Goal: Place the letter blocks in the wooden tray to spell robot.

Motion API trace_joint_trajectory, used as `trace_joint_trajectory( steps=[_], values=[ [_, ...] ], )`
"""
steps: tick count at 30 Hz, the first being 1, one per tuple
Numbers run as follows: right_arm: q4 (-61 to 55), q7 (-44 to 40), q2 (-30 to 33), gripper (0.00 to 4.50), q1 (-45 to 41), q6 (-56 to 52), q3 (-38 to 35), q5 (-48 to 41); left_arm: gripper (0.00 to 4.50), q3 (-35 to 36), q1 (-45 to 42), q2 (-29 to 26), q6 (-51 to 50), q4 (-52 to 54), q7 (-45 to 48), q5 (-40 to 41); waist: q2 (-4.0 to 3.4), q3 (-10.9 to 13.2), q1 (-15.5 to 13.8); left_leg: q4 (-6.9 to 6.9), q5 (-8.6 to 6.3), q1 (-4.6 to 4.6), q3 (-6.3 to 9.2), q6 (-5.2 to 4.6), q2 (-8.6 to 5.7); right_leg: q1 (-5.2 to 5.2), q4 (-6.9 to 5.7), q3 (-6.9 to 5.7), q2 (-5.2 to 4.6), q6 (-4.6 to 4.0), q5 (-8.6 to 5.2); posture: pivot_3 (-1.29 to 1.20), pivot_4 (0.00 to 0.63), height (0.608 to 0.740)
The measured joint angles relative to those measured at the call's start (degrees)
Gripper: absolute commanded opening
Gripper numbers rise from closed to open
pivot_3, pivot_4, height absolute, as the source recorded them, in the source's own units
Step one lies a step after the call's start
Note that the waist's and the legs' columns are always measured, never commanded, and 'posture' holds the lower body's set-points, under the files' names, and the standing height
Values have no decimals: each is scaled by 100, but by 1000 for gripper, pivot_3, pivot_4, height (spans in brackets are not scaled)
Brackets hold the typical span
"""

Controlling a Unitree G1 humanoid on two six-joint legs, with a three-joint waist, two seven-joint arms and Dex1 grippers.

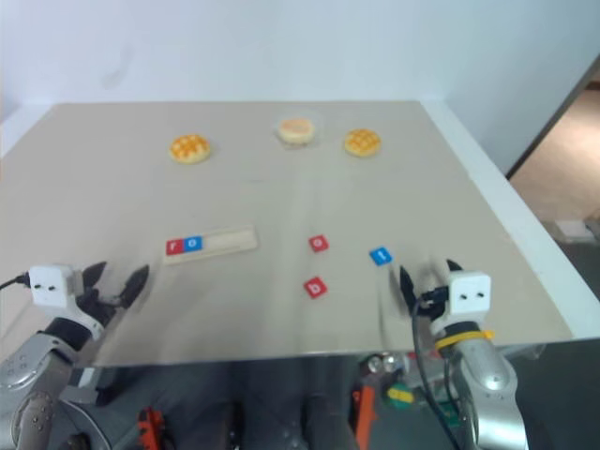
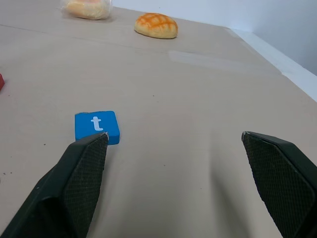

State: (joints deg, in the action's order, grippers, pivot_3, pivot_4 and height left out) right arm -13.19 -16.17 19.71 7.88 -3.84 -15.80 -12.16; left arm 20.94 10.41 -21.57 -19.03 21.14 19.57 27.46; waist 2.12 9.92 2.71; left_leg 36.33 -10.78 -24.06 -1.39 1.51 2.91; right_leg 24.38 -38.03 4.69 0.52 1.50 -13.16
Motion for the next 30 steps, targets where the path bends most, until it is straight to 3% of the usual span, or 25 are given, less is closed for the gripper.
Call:
trace_joint_trajectory(
  steps=[9, 12, 16, 21, 26, 30],
  values=[
    [0, -294, 42, 4476, 57, -34, 72, -30, 4500, -48, 314, -265, 42, 83, 919, 358, 1, -1, 3, 0, 0, 3, -7, 0, 2, 2, 0, 5, 0, -1, 0, 0, 150, 739],
    [-19, -704, 236, 4476, 131, -315, 59, -406, 4500, -65, 300, -438, 50, 136, 1266, 459, 0, -2, 2, 1, 0, 4, -12, 0, 0, 1, 1, 9, -4, -1, -1, 0, 150, 739],
    [-269, -1597, 951, 4476, 343, -717, 41, -880, 4500, -88, 245, -755, -14, 169, 1777, 685, 0, -2, 1, 1, 0, 4, -15, 0, -2, 2, 1, 11, -5, -1, -1, 0, 150, 739],
    [-406, -2035, 1233, 4476, 424, -969, 28, -1130, 4500, -150, 134, -872, -100, 144, 1975, 694, -1, -1, 2, 1, 0, 7, -11, 0, 4, 2, 1, 8, 2, -1, -1, 0, 150, 739],
    [-940, -2356, 1510, 4476, 173, -1357, 182, -1425, 4500, -500, -1347, -1507, -116, -637, 2414, 482, 4, 1, -20, 7, 6, 5, 2, -9, 1, -1, 0, 1, 9, -5, 0, 0, 150, 739],
    [-1127, -2679, 1682, 4476, -303, -1449, 621, -1449, 4500, -1330, -3253, -2160, -9, -2202, 3756, 89, 7, 3, -11, 12, 12, 6, 2, -18, -14, -5, 2, 9, 7, -6, 1, 0, 150, 739]
  ],
)
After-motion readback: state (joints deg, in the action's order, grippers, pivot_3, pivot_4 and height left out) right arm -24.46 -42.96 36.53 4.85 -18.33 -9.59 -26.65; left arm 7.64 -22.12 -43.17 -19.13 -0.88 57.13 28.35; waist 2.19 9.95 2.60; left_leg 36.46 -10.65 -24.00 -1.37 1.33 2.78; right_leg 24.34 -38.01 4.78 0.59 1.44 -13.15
